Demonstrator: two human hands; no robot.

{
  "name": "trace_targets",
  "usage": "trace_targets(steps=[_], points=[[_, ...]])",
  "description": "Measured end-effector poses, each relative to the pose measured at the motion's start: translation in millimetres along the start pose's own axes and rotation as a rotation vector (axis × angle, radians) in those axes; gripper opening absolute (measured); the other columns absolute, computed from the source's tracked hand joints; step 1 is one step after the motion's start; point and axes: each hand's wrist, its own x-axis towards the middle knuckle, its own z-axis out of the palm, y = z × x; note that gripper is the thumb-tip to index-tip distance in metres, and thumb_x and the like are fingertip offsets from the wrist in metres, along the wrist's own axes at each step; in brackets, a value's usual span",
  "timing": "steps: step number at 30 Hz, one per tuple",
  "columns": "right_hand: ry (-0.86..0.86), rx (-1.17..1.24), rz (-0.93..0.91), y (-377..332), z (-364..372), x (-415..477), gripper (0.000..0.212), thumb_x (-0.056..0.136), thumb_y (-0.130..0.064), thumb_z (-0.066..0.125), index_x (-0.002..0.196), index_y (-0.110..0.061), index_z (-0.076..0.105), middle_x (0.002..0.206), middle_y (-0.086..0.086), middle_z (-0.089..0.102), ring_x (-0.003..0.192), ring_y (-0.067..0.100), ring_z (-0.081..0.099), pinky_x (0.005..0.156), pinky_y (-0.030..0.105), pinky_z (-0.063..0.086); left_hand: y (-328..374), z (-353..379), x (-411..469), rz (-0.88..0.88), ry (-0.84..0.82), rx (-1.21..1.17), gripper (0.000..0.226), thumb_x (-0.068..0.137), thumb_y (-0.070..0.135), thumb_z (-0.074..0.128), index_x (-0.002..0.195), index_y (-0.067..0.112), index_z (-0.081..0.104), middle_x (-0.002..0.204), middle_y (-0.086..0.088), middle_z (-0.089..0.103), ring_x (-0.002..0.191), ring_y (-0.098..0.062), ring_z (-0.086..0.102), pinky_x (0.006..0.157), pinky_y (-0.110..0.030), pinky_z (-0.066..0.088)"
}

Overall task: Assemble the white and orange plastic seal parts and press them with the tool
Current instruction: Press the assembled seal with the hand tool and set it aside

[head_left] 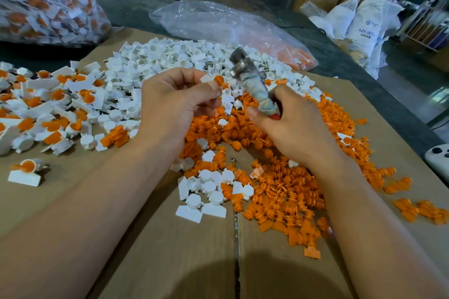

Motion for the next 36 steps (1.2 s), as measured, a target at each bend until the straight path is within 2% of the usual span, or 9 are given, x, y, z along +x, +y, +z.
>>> trace_targets(steps=[5,10,12,14,16,19,23,32,36], points=[[0.037,-0.06,0.147,16,-3,7,0.041,0.081,-0.054,0.055,0.096,-0.017,0.046,0.077,-0.01,0.045,0.068,0.007,0.043,0.052,0.024,0.03,0,3,-4,-0.016,-0.057,0.068,0.019,0.079,-0.006,0.063,0.071,0.01,0.065,0.055,0.0,0.065,0.051,-0.015,0.063,0.049,-0.02,0.05],[-0.031,-0.199,0.212,27,-1,11,0.047,0.078,-0.057,0.058,0.099,-0.017,0.044,0.079,-0.01,0.041,0.071,0.01,0.04,0.051,0.023,0.025,1,4,-9,0.035,-0.105,0.172,0.022,0.08,-0.007,0.063,0.072,0.013,0.067,0.056,0.004,0.066,0.05,-0.011,0.063,0.049,-0.018,0.05],[-0.053,-0.248,0.226,30,1,12,0.056,0.077,-0.058,0.059,0.109,-0.014,0.048,0.093,-0.004,0.049,0.082,0.014,0.042,0.052,0.024,0.024,2,4,-9,0.024,-0.115,0.179,0.02,0.08,-0.007,0.063,0.075,0.012,0.067,0.054,0.004,0.066,0.048,-0.011,0.062,0.048,-0.018,0.049],[-0.073,-0.281,0.234,33,3,13,0.068,0.075,-0.059,0.061,0.121,-0.011,0.047,0.117,0.003,0.054,0.098,0.021,0.049,0.062,0.025,0.03,2,4,-9,0.015,-0.119,0.176,0.019,0.079,-0.008,0.062,0.076,0.01,0.067,0.053,0.002,0.065,0.047,-0.011,0.061,0.047,-0.018,0.049],[-0.081,-0.3,0.234,35,5,14,0.074,0.073,-0.061,0.062,0.125,-0.011,0.045,0.126,0.005,0.052,0.11,0.024,0.05,0.072,0.028,0.032,2,5,-9,0.007,-0.123,0.175,0.018,0.079,-0.008,0.062,0.076,0.01,0.067,0.052,0.002,0.065,0.047,-0.011,0.06,0.047,-0.018,0.049],[-0.096,-0.334,0.229,35,6,15,0.078,0.071,-0.063,0.062,0.126,-0.011,0.045,0.125,0.007,0.053,0.111,0.025,0.05,0.073,0.029,0.033,3,5,-9,-0.025,-0.127,0.163,0.018,0.08,-0.008,0.062,0.076,0.009,0.066,0.053,0.003,0.065,0.046,-0.012,0.06,0.046,-0.019,0.049],[-0.122,-0.337,0.232,35,6,15,0.086,0.071,-0.065,0.061,0.134,-0.01,0.04,0.136,0.006,0.046,0.12,0.025,0.046,0.086,0.033,0.038,3,5,-9,-0.068,-0.137,0.146,0.018,0.081,-0.008,0.061,0.078,0.009,0.066,0.052,0.002,0.064,0.044,-0.012,0.06,0.044,-0.018,0.048],[-0.196,-0.322,0.225,39,7,16,0.093,0.074,-0.066,0.056,0.144,-0.014,0.025,0.143,0.006,0.04,0.13,0.024,0.037,0.101,0.037,0.034,3,5,-9,-0.088,-0.128,0.14,0.019,0.081,-0.008,0.061,0.075,0.009,0.065,0.052,0.0,0.065,0.045,-0.012,0.061,0.045,-0.019,0.049],[-0.21,-0.323,0.22,40,7,16,0.093,0.075,-0.066,0.055,0.145,-0.014,0.023,0.145,0.005,0.038,0.132,0.023,0.033,0.103,0.037,0.031,3,2,-6,-0.177,-0.087,0.005,0.018,0.079,-0.01,0.058,0.072,0.006,0.059,0.066,-0.009,0.07,0.054,-0.017,0.066,0.047,-0.02,0.051]])
